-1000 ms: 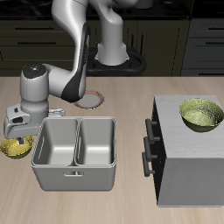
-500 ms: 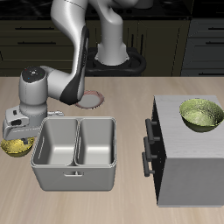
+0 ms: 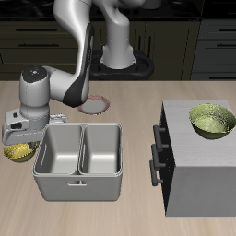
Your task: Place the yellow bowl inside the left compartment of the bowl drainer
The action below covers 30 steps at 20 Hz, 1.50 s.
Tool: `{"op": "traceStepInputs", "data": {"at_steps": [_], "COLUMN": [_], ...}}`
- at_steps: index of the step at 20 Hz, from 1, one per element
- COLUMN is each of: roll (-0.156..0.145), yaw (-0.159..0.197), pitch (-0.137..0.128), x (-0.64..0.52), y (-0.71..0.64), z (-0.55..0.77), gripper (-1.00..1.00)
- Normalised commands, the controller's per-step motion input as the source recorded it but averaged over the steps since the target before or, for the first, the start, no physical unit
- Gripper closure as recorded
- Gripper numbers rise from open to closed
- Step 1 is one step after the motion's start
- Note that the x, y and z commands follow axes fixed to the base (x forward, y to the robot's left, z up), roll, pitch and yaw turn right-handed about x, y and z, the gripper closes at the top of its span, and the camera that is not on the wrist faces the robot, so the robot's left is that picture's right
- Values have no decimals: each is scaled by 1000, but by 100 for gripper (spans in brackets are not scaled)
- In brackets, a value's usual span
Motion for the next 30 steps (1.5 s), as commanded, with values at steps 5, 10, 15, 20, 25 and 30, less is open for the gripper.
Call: {"op": "traceStepInputs", "data": {"at_steps": [5, 10, 15, 20, 25, 30], "roll": [-35, -8, -11, 10, 25, 12], "yaw": [-38, 2, 2, -25, -23, -63], "pitch": [23, -50, -20, -38, -70, -34], "x": [-73, -149, -145, -161, -162, -66], "y": [-37, -37, 19, 106, 175, 133], "z": [228, 415, 379, 426, 565, 414], "gripper": [100, 100, 100, 100, 100, 100]}}
